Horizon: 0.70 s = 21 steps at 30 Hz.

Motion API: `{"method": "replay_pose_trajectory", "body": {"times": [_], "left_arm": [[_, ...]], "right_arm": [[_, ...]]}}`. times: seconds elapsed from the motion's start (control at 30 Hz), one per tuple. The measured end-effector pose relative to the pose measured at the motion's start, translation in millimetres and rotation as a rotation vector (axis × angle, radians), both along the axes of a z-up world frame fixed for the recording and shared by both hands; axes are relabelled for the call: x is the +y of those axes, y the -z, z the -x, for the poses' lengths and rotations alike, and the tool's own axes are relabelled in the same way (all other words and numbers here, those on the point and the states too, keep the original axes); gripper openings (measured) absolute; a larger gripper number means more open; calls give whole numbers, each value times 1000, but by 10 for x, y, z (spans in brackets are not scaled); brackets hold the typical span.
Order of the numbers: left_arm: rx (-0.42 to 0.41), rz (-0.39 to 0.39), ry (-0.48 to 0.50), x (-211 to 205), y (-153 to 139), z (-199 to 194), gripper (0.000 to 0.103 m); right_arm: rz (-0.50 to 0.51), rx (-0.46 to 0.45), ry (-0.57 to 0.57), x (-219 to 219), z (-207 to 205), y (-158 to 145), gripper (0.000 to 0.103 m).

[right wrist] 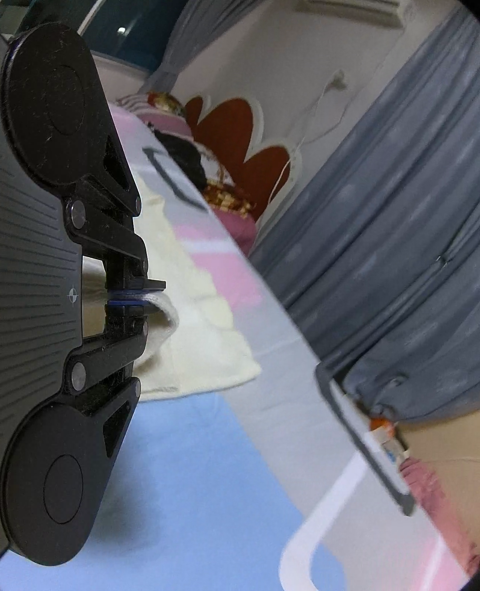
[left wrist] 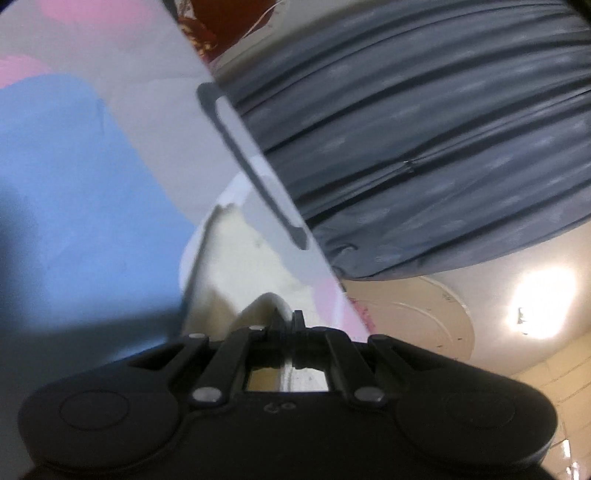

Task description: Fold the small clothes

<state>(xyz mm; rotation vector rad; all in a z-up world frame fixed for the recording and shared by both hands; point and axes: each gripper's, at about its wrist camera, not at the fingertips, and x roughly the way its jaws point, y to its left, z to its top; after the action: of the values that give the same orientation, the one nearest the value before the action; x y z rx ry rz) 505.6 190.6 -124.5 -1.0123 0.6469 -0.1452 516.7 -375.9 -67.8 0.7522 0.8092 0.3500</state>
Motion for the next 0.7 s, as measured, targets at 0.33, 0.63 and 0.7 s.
{"method": "replay_pose_trajectory", "body": {"times": [0.33, 0.63, 0.7], "left_arm": [[-119, 62, 17, 44, 116, -290, 31], [-154, -323, 114, -89, -229, -299, 48], [-132, -485, 171, -252, -280, -388, 48]], "right_arm": [[-132, -60, 98, -94, -362, 348, 29], [50, -182, 53, -102, -257, 119, 44], [123, -185, 0, 25, -273, 121, 44]]}}
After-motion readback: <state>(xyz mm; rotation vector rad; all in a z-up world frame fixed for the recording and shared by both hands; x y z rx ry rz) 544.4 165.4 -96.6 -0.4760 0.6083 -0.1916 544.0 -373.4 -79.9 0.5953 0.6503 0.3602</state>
